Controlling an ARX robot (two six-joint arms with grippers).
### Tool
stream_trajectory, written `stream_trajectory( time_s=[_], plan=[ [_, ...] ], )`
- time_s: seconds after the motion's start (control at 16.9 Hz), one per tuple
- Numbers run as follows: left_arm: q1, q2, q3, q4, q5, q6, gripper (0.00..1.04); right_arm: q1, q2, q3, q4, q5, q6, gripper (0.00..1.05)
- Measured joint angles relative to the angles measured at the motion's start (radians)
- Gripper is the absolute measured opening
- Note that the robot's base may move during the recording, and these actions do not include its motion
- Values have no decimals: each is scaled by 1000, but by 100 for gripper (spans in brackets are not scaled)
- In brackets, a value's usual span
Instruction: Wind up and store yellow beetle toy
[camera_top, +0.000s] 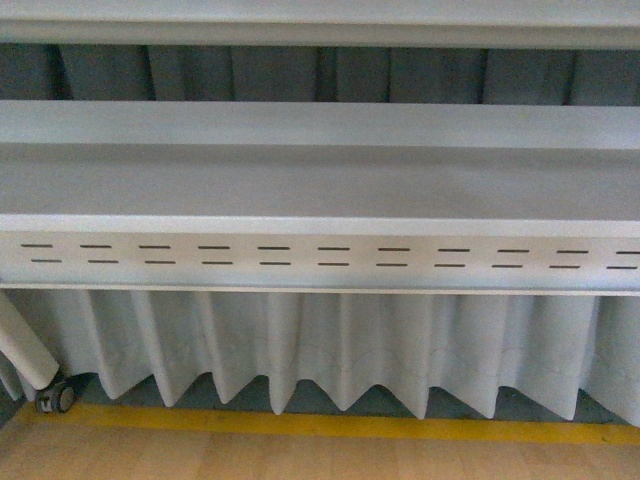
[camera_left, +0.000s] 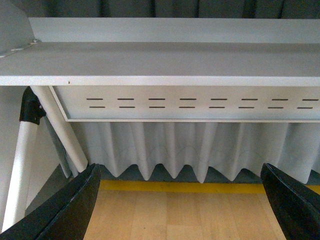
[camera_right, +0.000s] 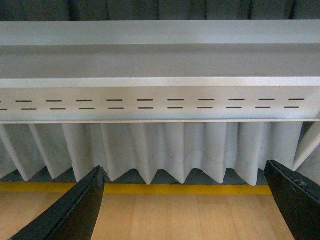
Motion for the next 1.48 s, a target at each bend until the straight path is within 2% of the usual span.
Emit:
stream_trajectory(
  time_s=[1.48],
  plan=[
    [0,0,0,-1,0,0,98,0,0,0,0,0,0,98]
  ],
)
